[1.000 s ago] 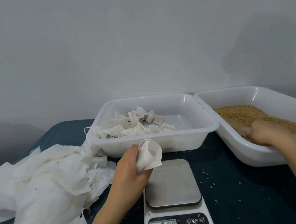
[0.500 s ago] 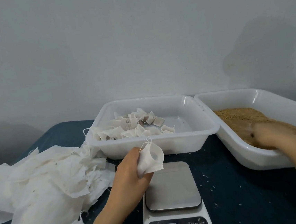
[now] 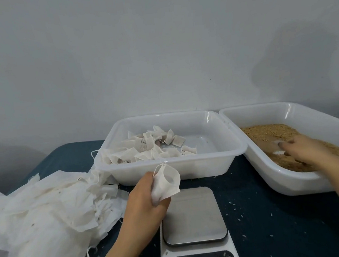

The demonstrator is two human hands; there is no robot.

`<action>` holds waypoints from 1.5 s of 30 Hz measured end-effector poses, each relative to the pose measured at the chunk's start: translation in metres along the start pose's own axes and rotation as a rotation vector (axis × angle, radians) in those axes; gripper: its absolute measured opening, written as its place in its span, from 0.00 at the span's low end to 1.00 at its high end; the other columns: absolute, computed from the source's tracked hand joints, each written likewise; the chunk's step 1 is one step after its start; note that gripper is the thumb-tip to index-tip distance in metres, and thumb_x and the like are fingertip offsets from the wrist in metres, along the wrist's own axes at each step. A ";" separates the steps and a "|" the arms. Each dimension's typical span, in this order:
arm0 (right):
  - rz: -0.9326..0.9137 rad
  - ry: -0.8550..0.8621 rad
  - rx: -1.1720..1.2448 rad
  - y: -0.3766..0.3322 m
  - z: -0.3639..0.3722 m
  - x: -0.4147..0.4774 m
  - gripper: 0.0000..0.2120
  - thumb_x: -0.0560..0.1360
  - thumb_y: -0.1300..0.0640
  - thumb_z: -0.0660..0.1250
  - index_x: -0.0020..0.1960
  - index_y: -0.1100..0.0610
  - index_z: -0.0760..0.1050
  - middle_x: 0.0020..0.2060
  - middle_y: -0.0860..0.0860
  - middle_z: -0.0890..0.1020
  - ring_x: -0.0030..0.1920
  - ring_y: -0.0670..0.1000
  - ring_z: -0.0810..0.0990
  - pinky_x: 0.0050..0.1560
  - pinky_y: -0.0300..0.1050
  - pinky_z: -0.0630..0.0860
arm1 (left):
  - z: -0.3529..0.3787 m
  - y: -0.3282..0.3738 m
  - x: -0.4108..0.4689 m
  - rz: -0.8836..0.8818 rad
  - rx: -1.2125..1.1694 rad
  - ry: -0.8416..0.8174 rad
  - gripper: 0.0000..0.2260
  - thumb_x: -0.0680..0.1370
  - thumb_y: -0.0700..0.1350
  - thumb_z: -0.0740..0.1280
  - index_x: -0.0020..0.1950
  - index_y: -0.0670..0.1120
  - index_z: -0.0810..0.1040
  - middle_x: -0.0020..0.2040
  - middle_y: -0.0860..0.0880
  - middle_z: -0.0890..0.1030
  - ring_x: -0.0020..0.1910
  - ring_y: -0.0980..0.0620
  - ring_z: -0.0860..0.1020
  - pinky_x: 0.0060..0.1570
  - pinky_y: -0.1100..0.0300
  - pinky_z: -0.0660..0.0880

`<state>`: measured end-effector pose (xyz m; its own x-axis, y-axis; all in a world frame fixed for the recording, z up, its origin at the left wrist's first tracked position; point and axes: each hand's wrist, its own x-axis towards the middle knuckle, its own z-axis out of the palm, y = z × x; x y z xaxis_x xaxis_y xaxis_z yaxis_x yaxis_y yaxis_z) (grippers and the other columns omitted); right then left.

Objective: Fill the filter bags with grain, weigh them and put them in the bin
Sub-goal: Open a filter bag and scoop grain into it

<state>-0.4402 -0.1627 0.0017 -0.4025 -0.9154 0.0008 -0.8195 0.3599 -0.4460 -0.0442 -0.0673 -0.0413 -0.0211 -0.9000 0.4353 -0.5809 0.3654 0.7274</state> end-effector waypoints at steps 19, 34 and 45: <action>-0.524 0.155 0.350 -0.031 -0.021 -0.069 0.08 0.77 0.51 0.66 0.51 0.36 0.76 0.51 0.43 0.81 0.48 0.43 0.77 0.46 0.47 0.72 | 0.000 -0.001 0.000 -0.024 -0.099 -0.085 0.13 0.67 0.59 0.62 0.45 0.52 0.74 0.39 0.55 0.78 0.34 0.58 0.74 0.34 0.67 0.70; -0.990 0.122 0.034 -0.060 -0.030 -0.111 0.09 0.80 0.44 0.62 0.59 0.39 0.77 0.52 0.37 0.81 0.54 0.48 0.78 0.58 0.59 0.69 | -0.003 -0.003 0.001 -0.052 -0.048 -0.121 0.11 0.66 0.51 0.64 0.46 0.51 0.74 0.40 0.55 0.78 0.35 0.57 0.74 0.34 0.66 0.70; -1.154 0.285 -0.266 -0.092 -0.048 -0.126 0.17 0.71 0.53 0.73 0.59 0.45 0.81 0.46 0.41 0.80 0.48 0.51 0.76 0.58 0.48 0.61 | -0.001 0.000 -0.002 0.033 0.064 -0.145 0.10 0.67 0.55 0.66 0.46 0.59 0.70 0.45 0.62 0.77 0.43 0.58 0.76 0.36 0.62 0.68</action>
<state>-0.3334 -0.0718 0.0853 0.5701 -0.6615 0.4873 -0.7996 -0.5829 0.1442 -0.0435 -0.0652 -0.0423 -0.1553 -0.9144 0.3738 -0.6288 0.3833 0.6765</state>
